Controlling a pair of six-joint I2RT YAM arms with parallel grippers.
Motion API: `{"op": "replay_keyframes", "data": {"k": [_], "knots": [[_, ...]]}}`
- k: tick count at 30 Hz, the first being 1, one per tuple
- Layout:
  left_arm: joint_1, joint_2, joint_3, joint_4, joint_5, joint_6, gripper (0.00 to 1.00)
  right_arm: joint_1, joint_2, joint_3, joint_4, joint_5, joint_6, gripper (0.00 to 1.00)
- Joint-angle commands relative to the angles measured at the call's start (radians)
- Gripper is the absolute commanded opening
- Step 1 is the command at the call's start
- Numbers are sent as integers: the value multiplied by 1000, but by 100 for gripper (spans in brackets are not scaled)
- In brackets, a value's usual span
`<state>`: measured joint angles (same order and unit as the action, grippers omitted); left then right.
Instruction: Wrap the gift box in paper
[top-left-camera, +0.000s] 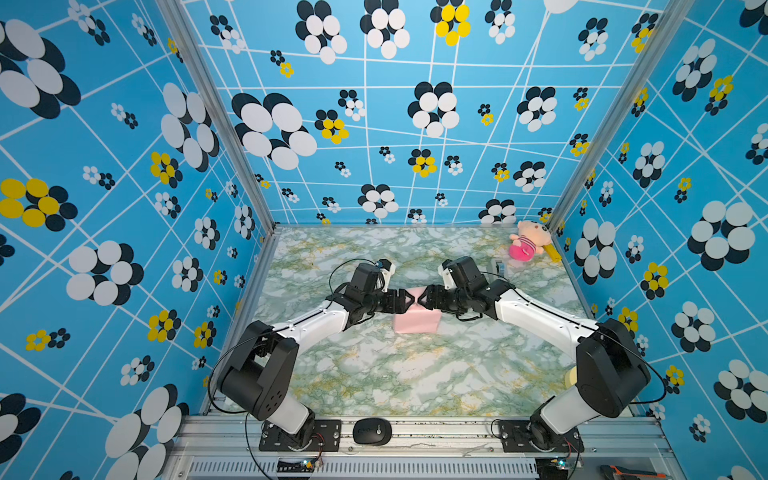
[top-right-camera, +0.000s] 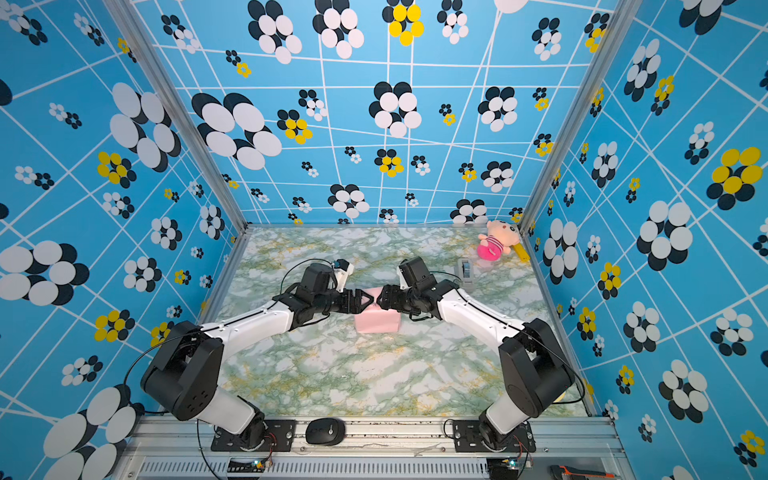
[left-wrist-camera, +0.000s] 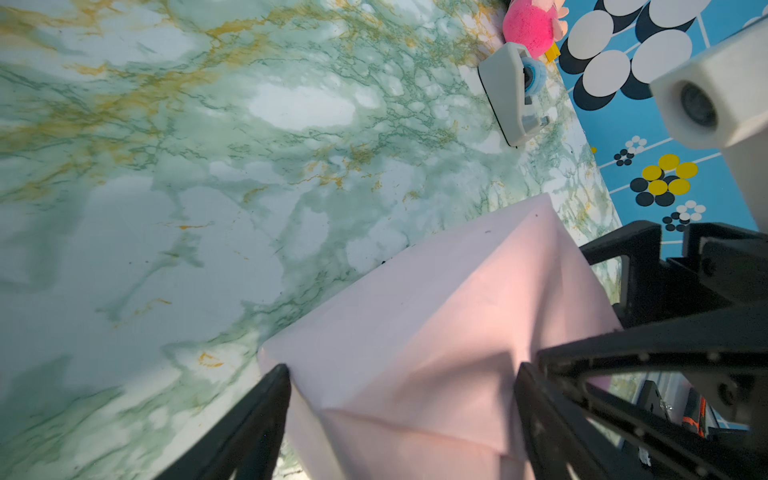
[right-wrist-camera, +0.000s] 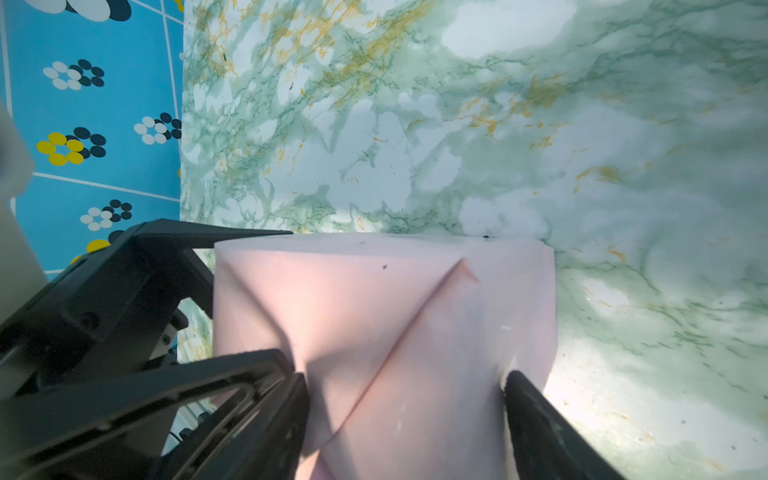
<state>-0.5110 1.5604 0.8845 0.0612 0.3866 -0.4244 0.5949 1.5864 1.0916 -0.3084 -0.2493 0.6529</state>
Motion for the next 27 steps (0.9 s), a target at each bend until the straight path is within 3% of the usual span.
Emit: {"op": "replay_keyframes", "data": {"k": [1,10,17,23,27], "knots": [[-22,54,-49,-137,-77,68,85,7,1,32,-83,-53,3,77],[-29,58,-47,-122,-94,48,85,12,9,-42,-148,-51,-10,73],[-24,70,-71,-92,-86,39,84,-45,-101,-144,-191,15,-21,69],[-24,66,-104,-55,-88,40,84,-165,-303,-148,-149,-16,-61,64],[-26,56,-113,-44,-84,29,84,-165,-290,-93,-128,-57,-32,67]]}}
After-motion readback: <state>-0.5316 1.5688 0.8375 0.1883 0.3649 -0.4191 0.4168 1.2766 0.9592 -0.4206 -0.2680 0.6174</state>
